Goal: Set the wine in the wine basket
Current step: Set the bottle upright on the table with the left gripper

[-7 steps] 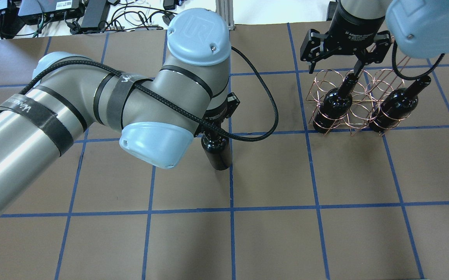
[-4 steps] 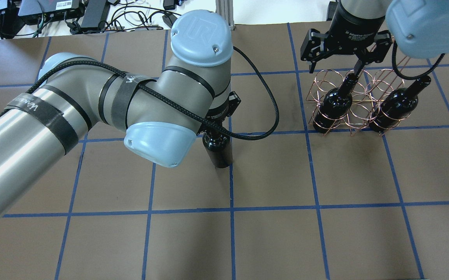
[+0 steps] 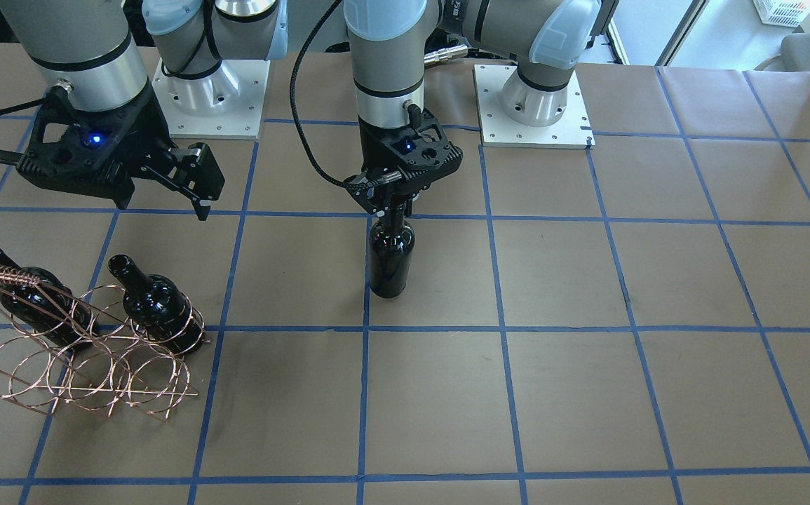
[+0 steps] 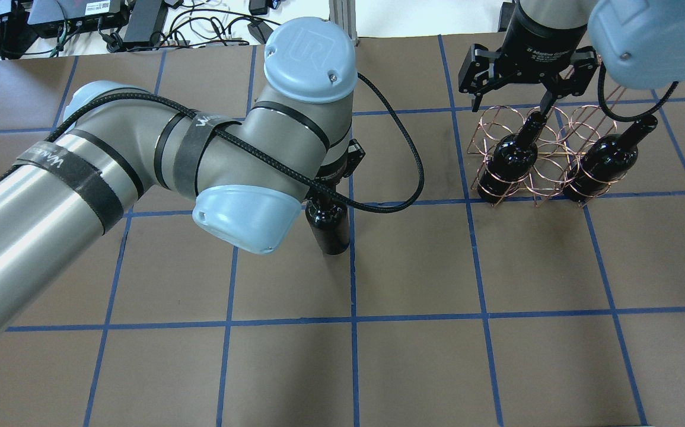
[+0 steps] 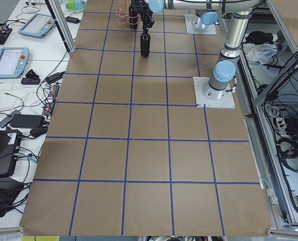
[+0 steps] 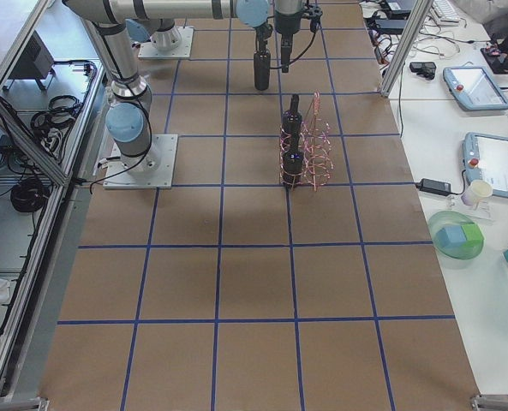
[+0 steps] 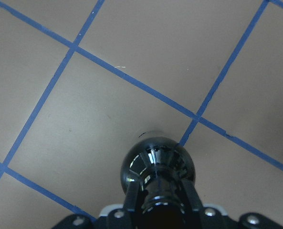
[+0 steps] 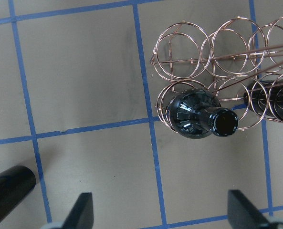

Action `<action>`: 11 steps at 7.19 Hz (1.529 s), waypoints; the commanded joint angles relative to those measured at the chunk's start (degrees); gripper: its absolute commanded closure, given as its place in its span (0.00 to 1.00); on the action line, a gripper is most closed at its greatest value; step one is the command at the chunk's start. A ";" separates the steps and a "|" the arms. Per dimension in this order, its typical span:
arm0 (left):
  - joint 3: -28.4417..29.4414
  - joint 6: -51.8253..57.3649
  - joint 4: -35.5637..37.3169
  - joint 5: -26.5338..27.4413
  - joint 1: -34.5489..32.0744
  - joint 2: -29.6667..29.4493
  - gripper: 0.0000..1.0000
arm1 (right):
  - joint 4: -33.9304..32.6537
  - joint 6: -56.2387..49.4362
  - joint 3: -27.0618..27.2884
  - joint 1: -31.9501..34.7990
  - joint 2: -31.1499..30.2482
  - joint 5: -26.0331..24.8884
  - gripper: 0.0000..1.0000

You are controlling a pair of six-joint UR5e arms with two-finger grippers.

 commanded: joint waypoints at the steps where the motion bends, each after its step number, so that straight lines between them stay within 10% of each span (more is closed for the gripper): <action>1: 0.00 -0.27 0.01 -0.10 0.00 -0.07 0.77 | 0.00 -0.09 0.00 0.00 0.00 -0.02 0.00; 5: -0.09 -0.89 -0.08 -0.27 0.00 -0.60 0.76 | 0.00 -0.09 0.00 0.00 0.09 0.07 0.00; 9: 0.00 0.16 -0.08 -0.45 0.09 -0.86 0.10 | 0.00 -0.18 0.00 0.00 0.00 -0.02 0.00; 11: 1.22 3.73 -0.17 -0.62 0.96 0.80 0.00 | -0.26 -0.09 -0.09 -0.09 0.09 -0.19 0.00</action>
